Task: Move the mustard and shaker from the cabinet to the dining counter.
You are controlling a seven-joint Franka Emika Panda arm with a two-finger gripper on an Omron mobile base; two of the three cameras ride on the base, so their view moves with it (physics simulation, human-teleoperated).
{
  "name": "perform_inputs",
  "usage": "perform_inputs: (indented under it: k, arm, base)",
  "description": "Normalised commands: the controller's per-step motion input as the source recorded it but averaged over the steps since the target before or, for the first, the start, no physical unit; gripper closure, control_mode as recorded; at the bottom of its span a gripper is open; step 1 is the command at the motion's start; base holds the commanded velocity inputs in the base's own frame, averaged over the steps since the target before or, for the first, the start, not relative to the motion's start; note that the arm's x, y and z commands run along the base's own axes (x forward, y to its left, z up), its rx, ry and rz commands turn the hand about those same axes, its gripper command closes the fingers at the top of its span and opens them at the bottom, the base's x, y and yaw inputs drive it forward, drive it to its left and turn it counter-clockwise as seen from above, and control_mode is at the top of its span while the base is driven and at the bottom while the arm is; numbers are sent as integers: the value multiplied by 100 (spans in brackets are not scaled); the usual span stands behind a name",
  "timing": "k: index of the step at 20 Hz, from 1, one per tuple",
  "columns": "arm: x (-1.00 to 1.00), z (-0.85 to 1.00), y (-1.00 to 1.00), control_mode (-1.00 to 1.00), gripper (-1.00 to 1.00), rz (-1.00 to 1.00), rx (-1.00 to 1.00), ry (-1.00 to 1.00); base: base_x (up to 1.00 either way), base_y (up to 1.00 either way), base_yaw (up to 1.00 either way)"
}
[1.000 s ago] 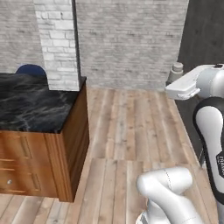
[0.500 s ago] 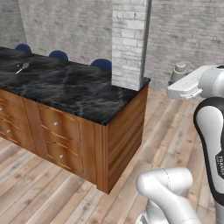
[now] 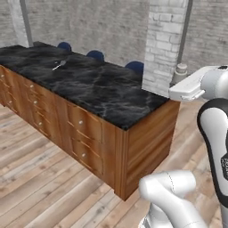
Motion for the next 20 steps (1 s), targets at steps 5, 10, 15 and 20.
perform_inputs:
  k: [5, 10, 15, 20]
  arm:
    - [0, 0, 0, 100, 100, 0, 0, 0]
    - [0, 0, 0, 100, 100, 0, 0, 0]
    - [0, 0, 0, 100, 100, 0, 0, 0]
    - [0, 0, 0, 100, 100, 0, 0, 0]
  base:
    - [57, -39, 15]
    - [57, -52, 11]
    - [73, -15, 16]
    - [75, -6, 22]
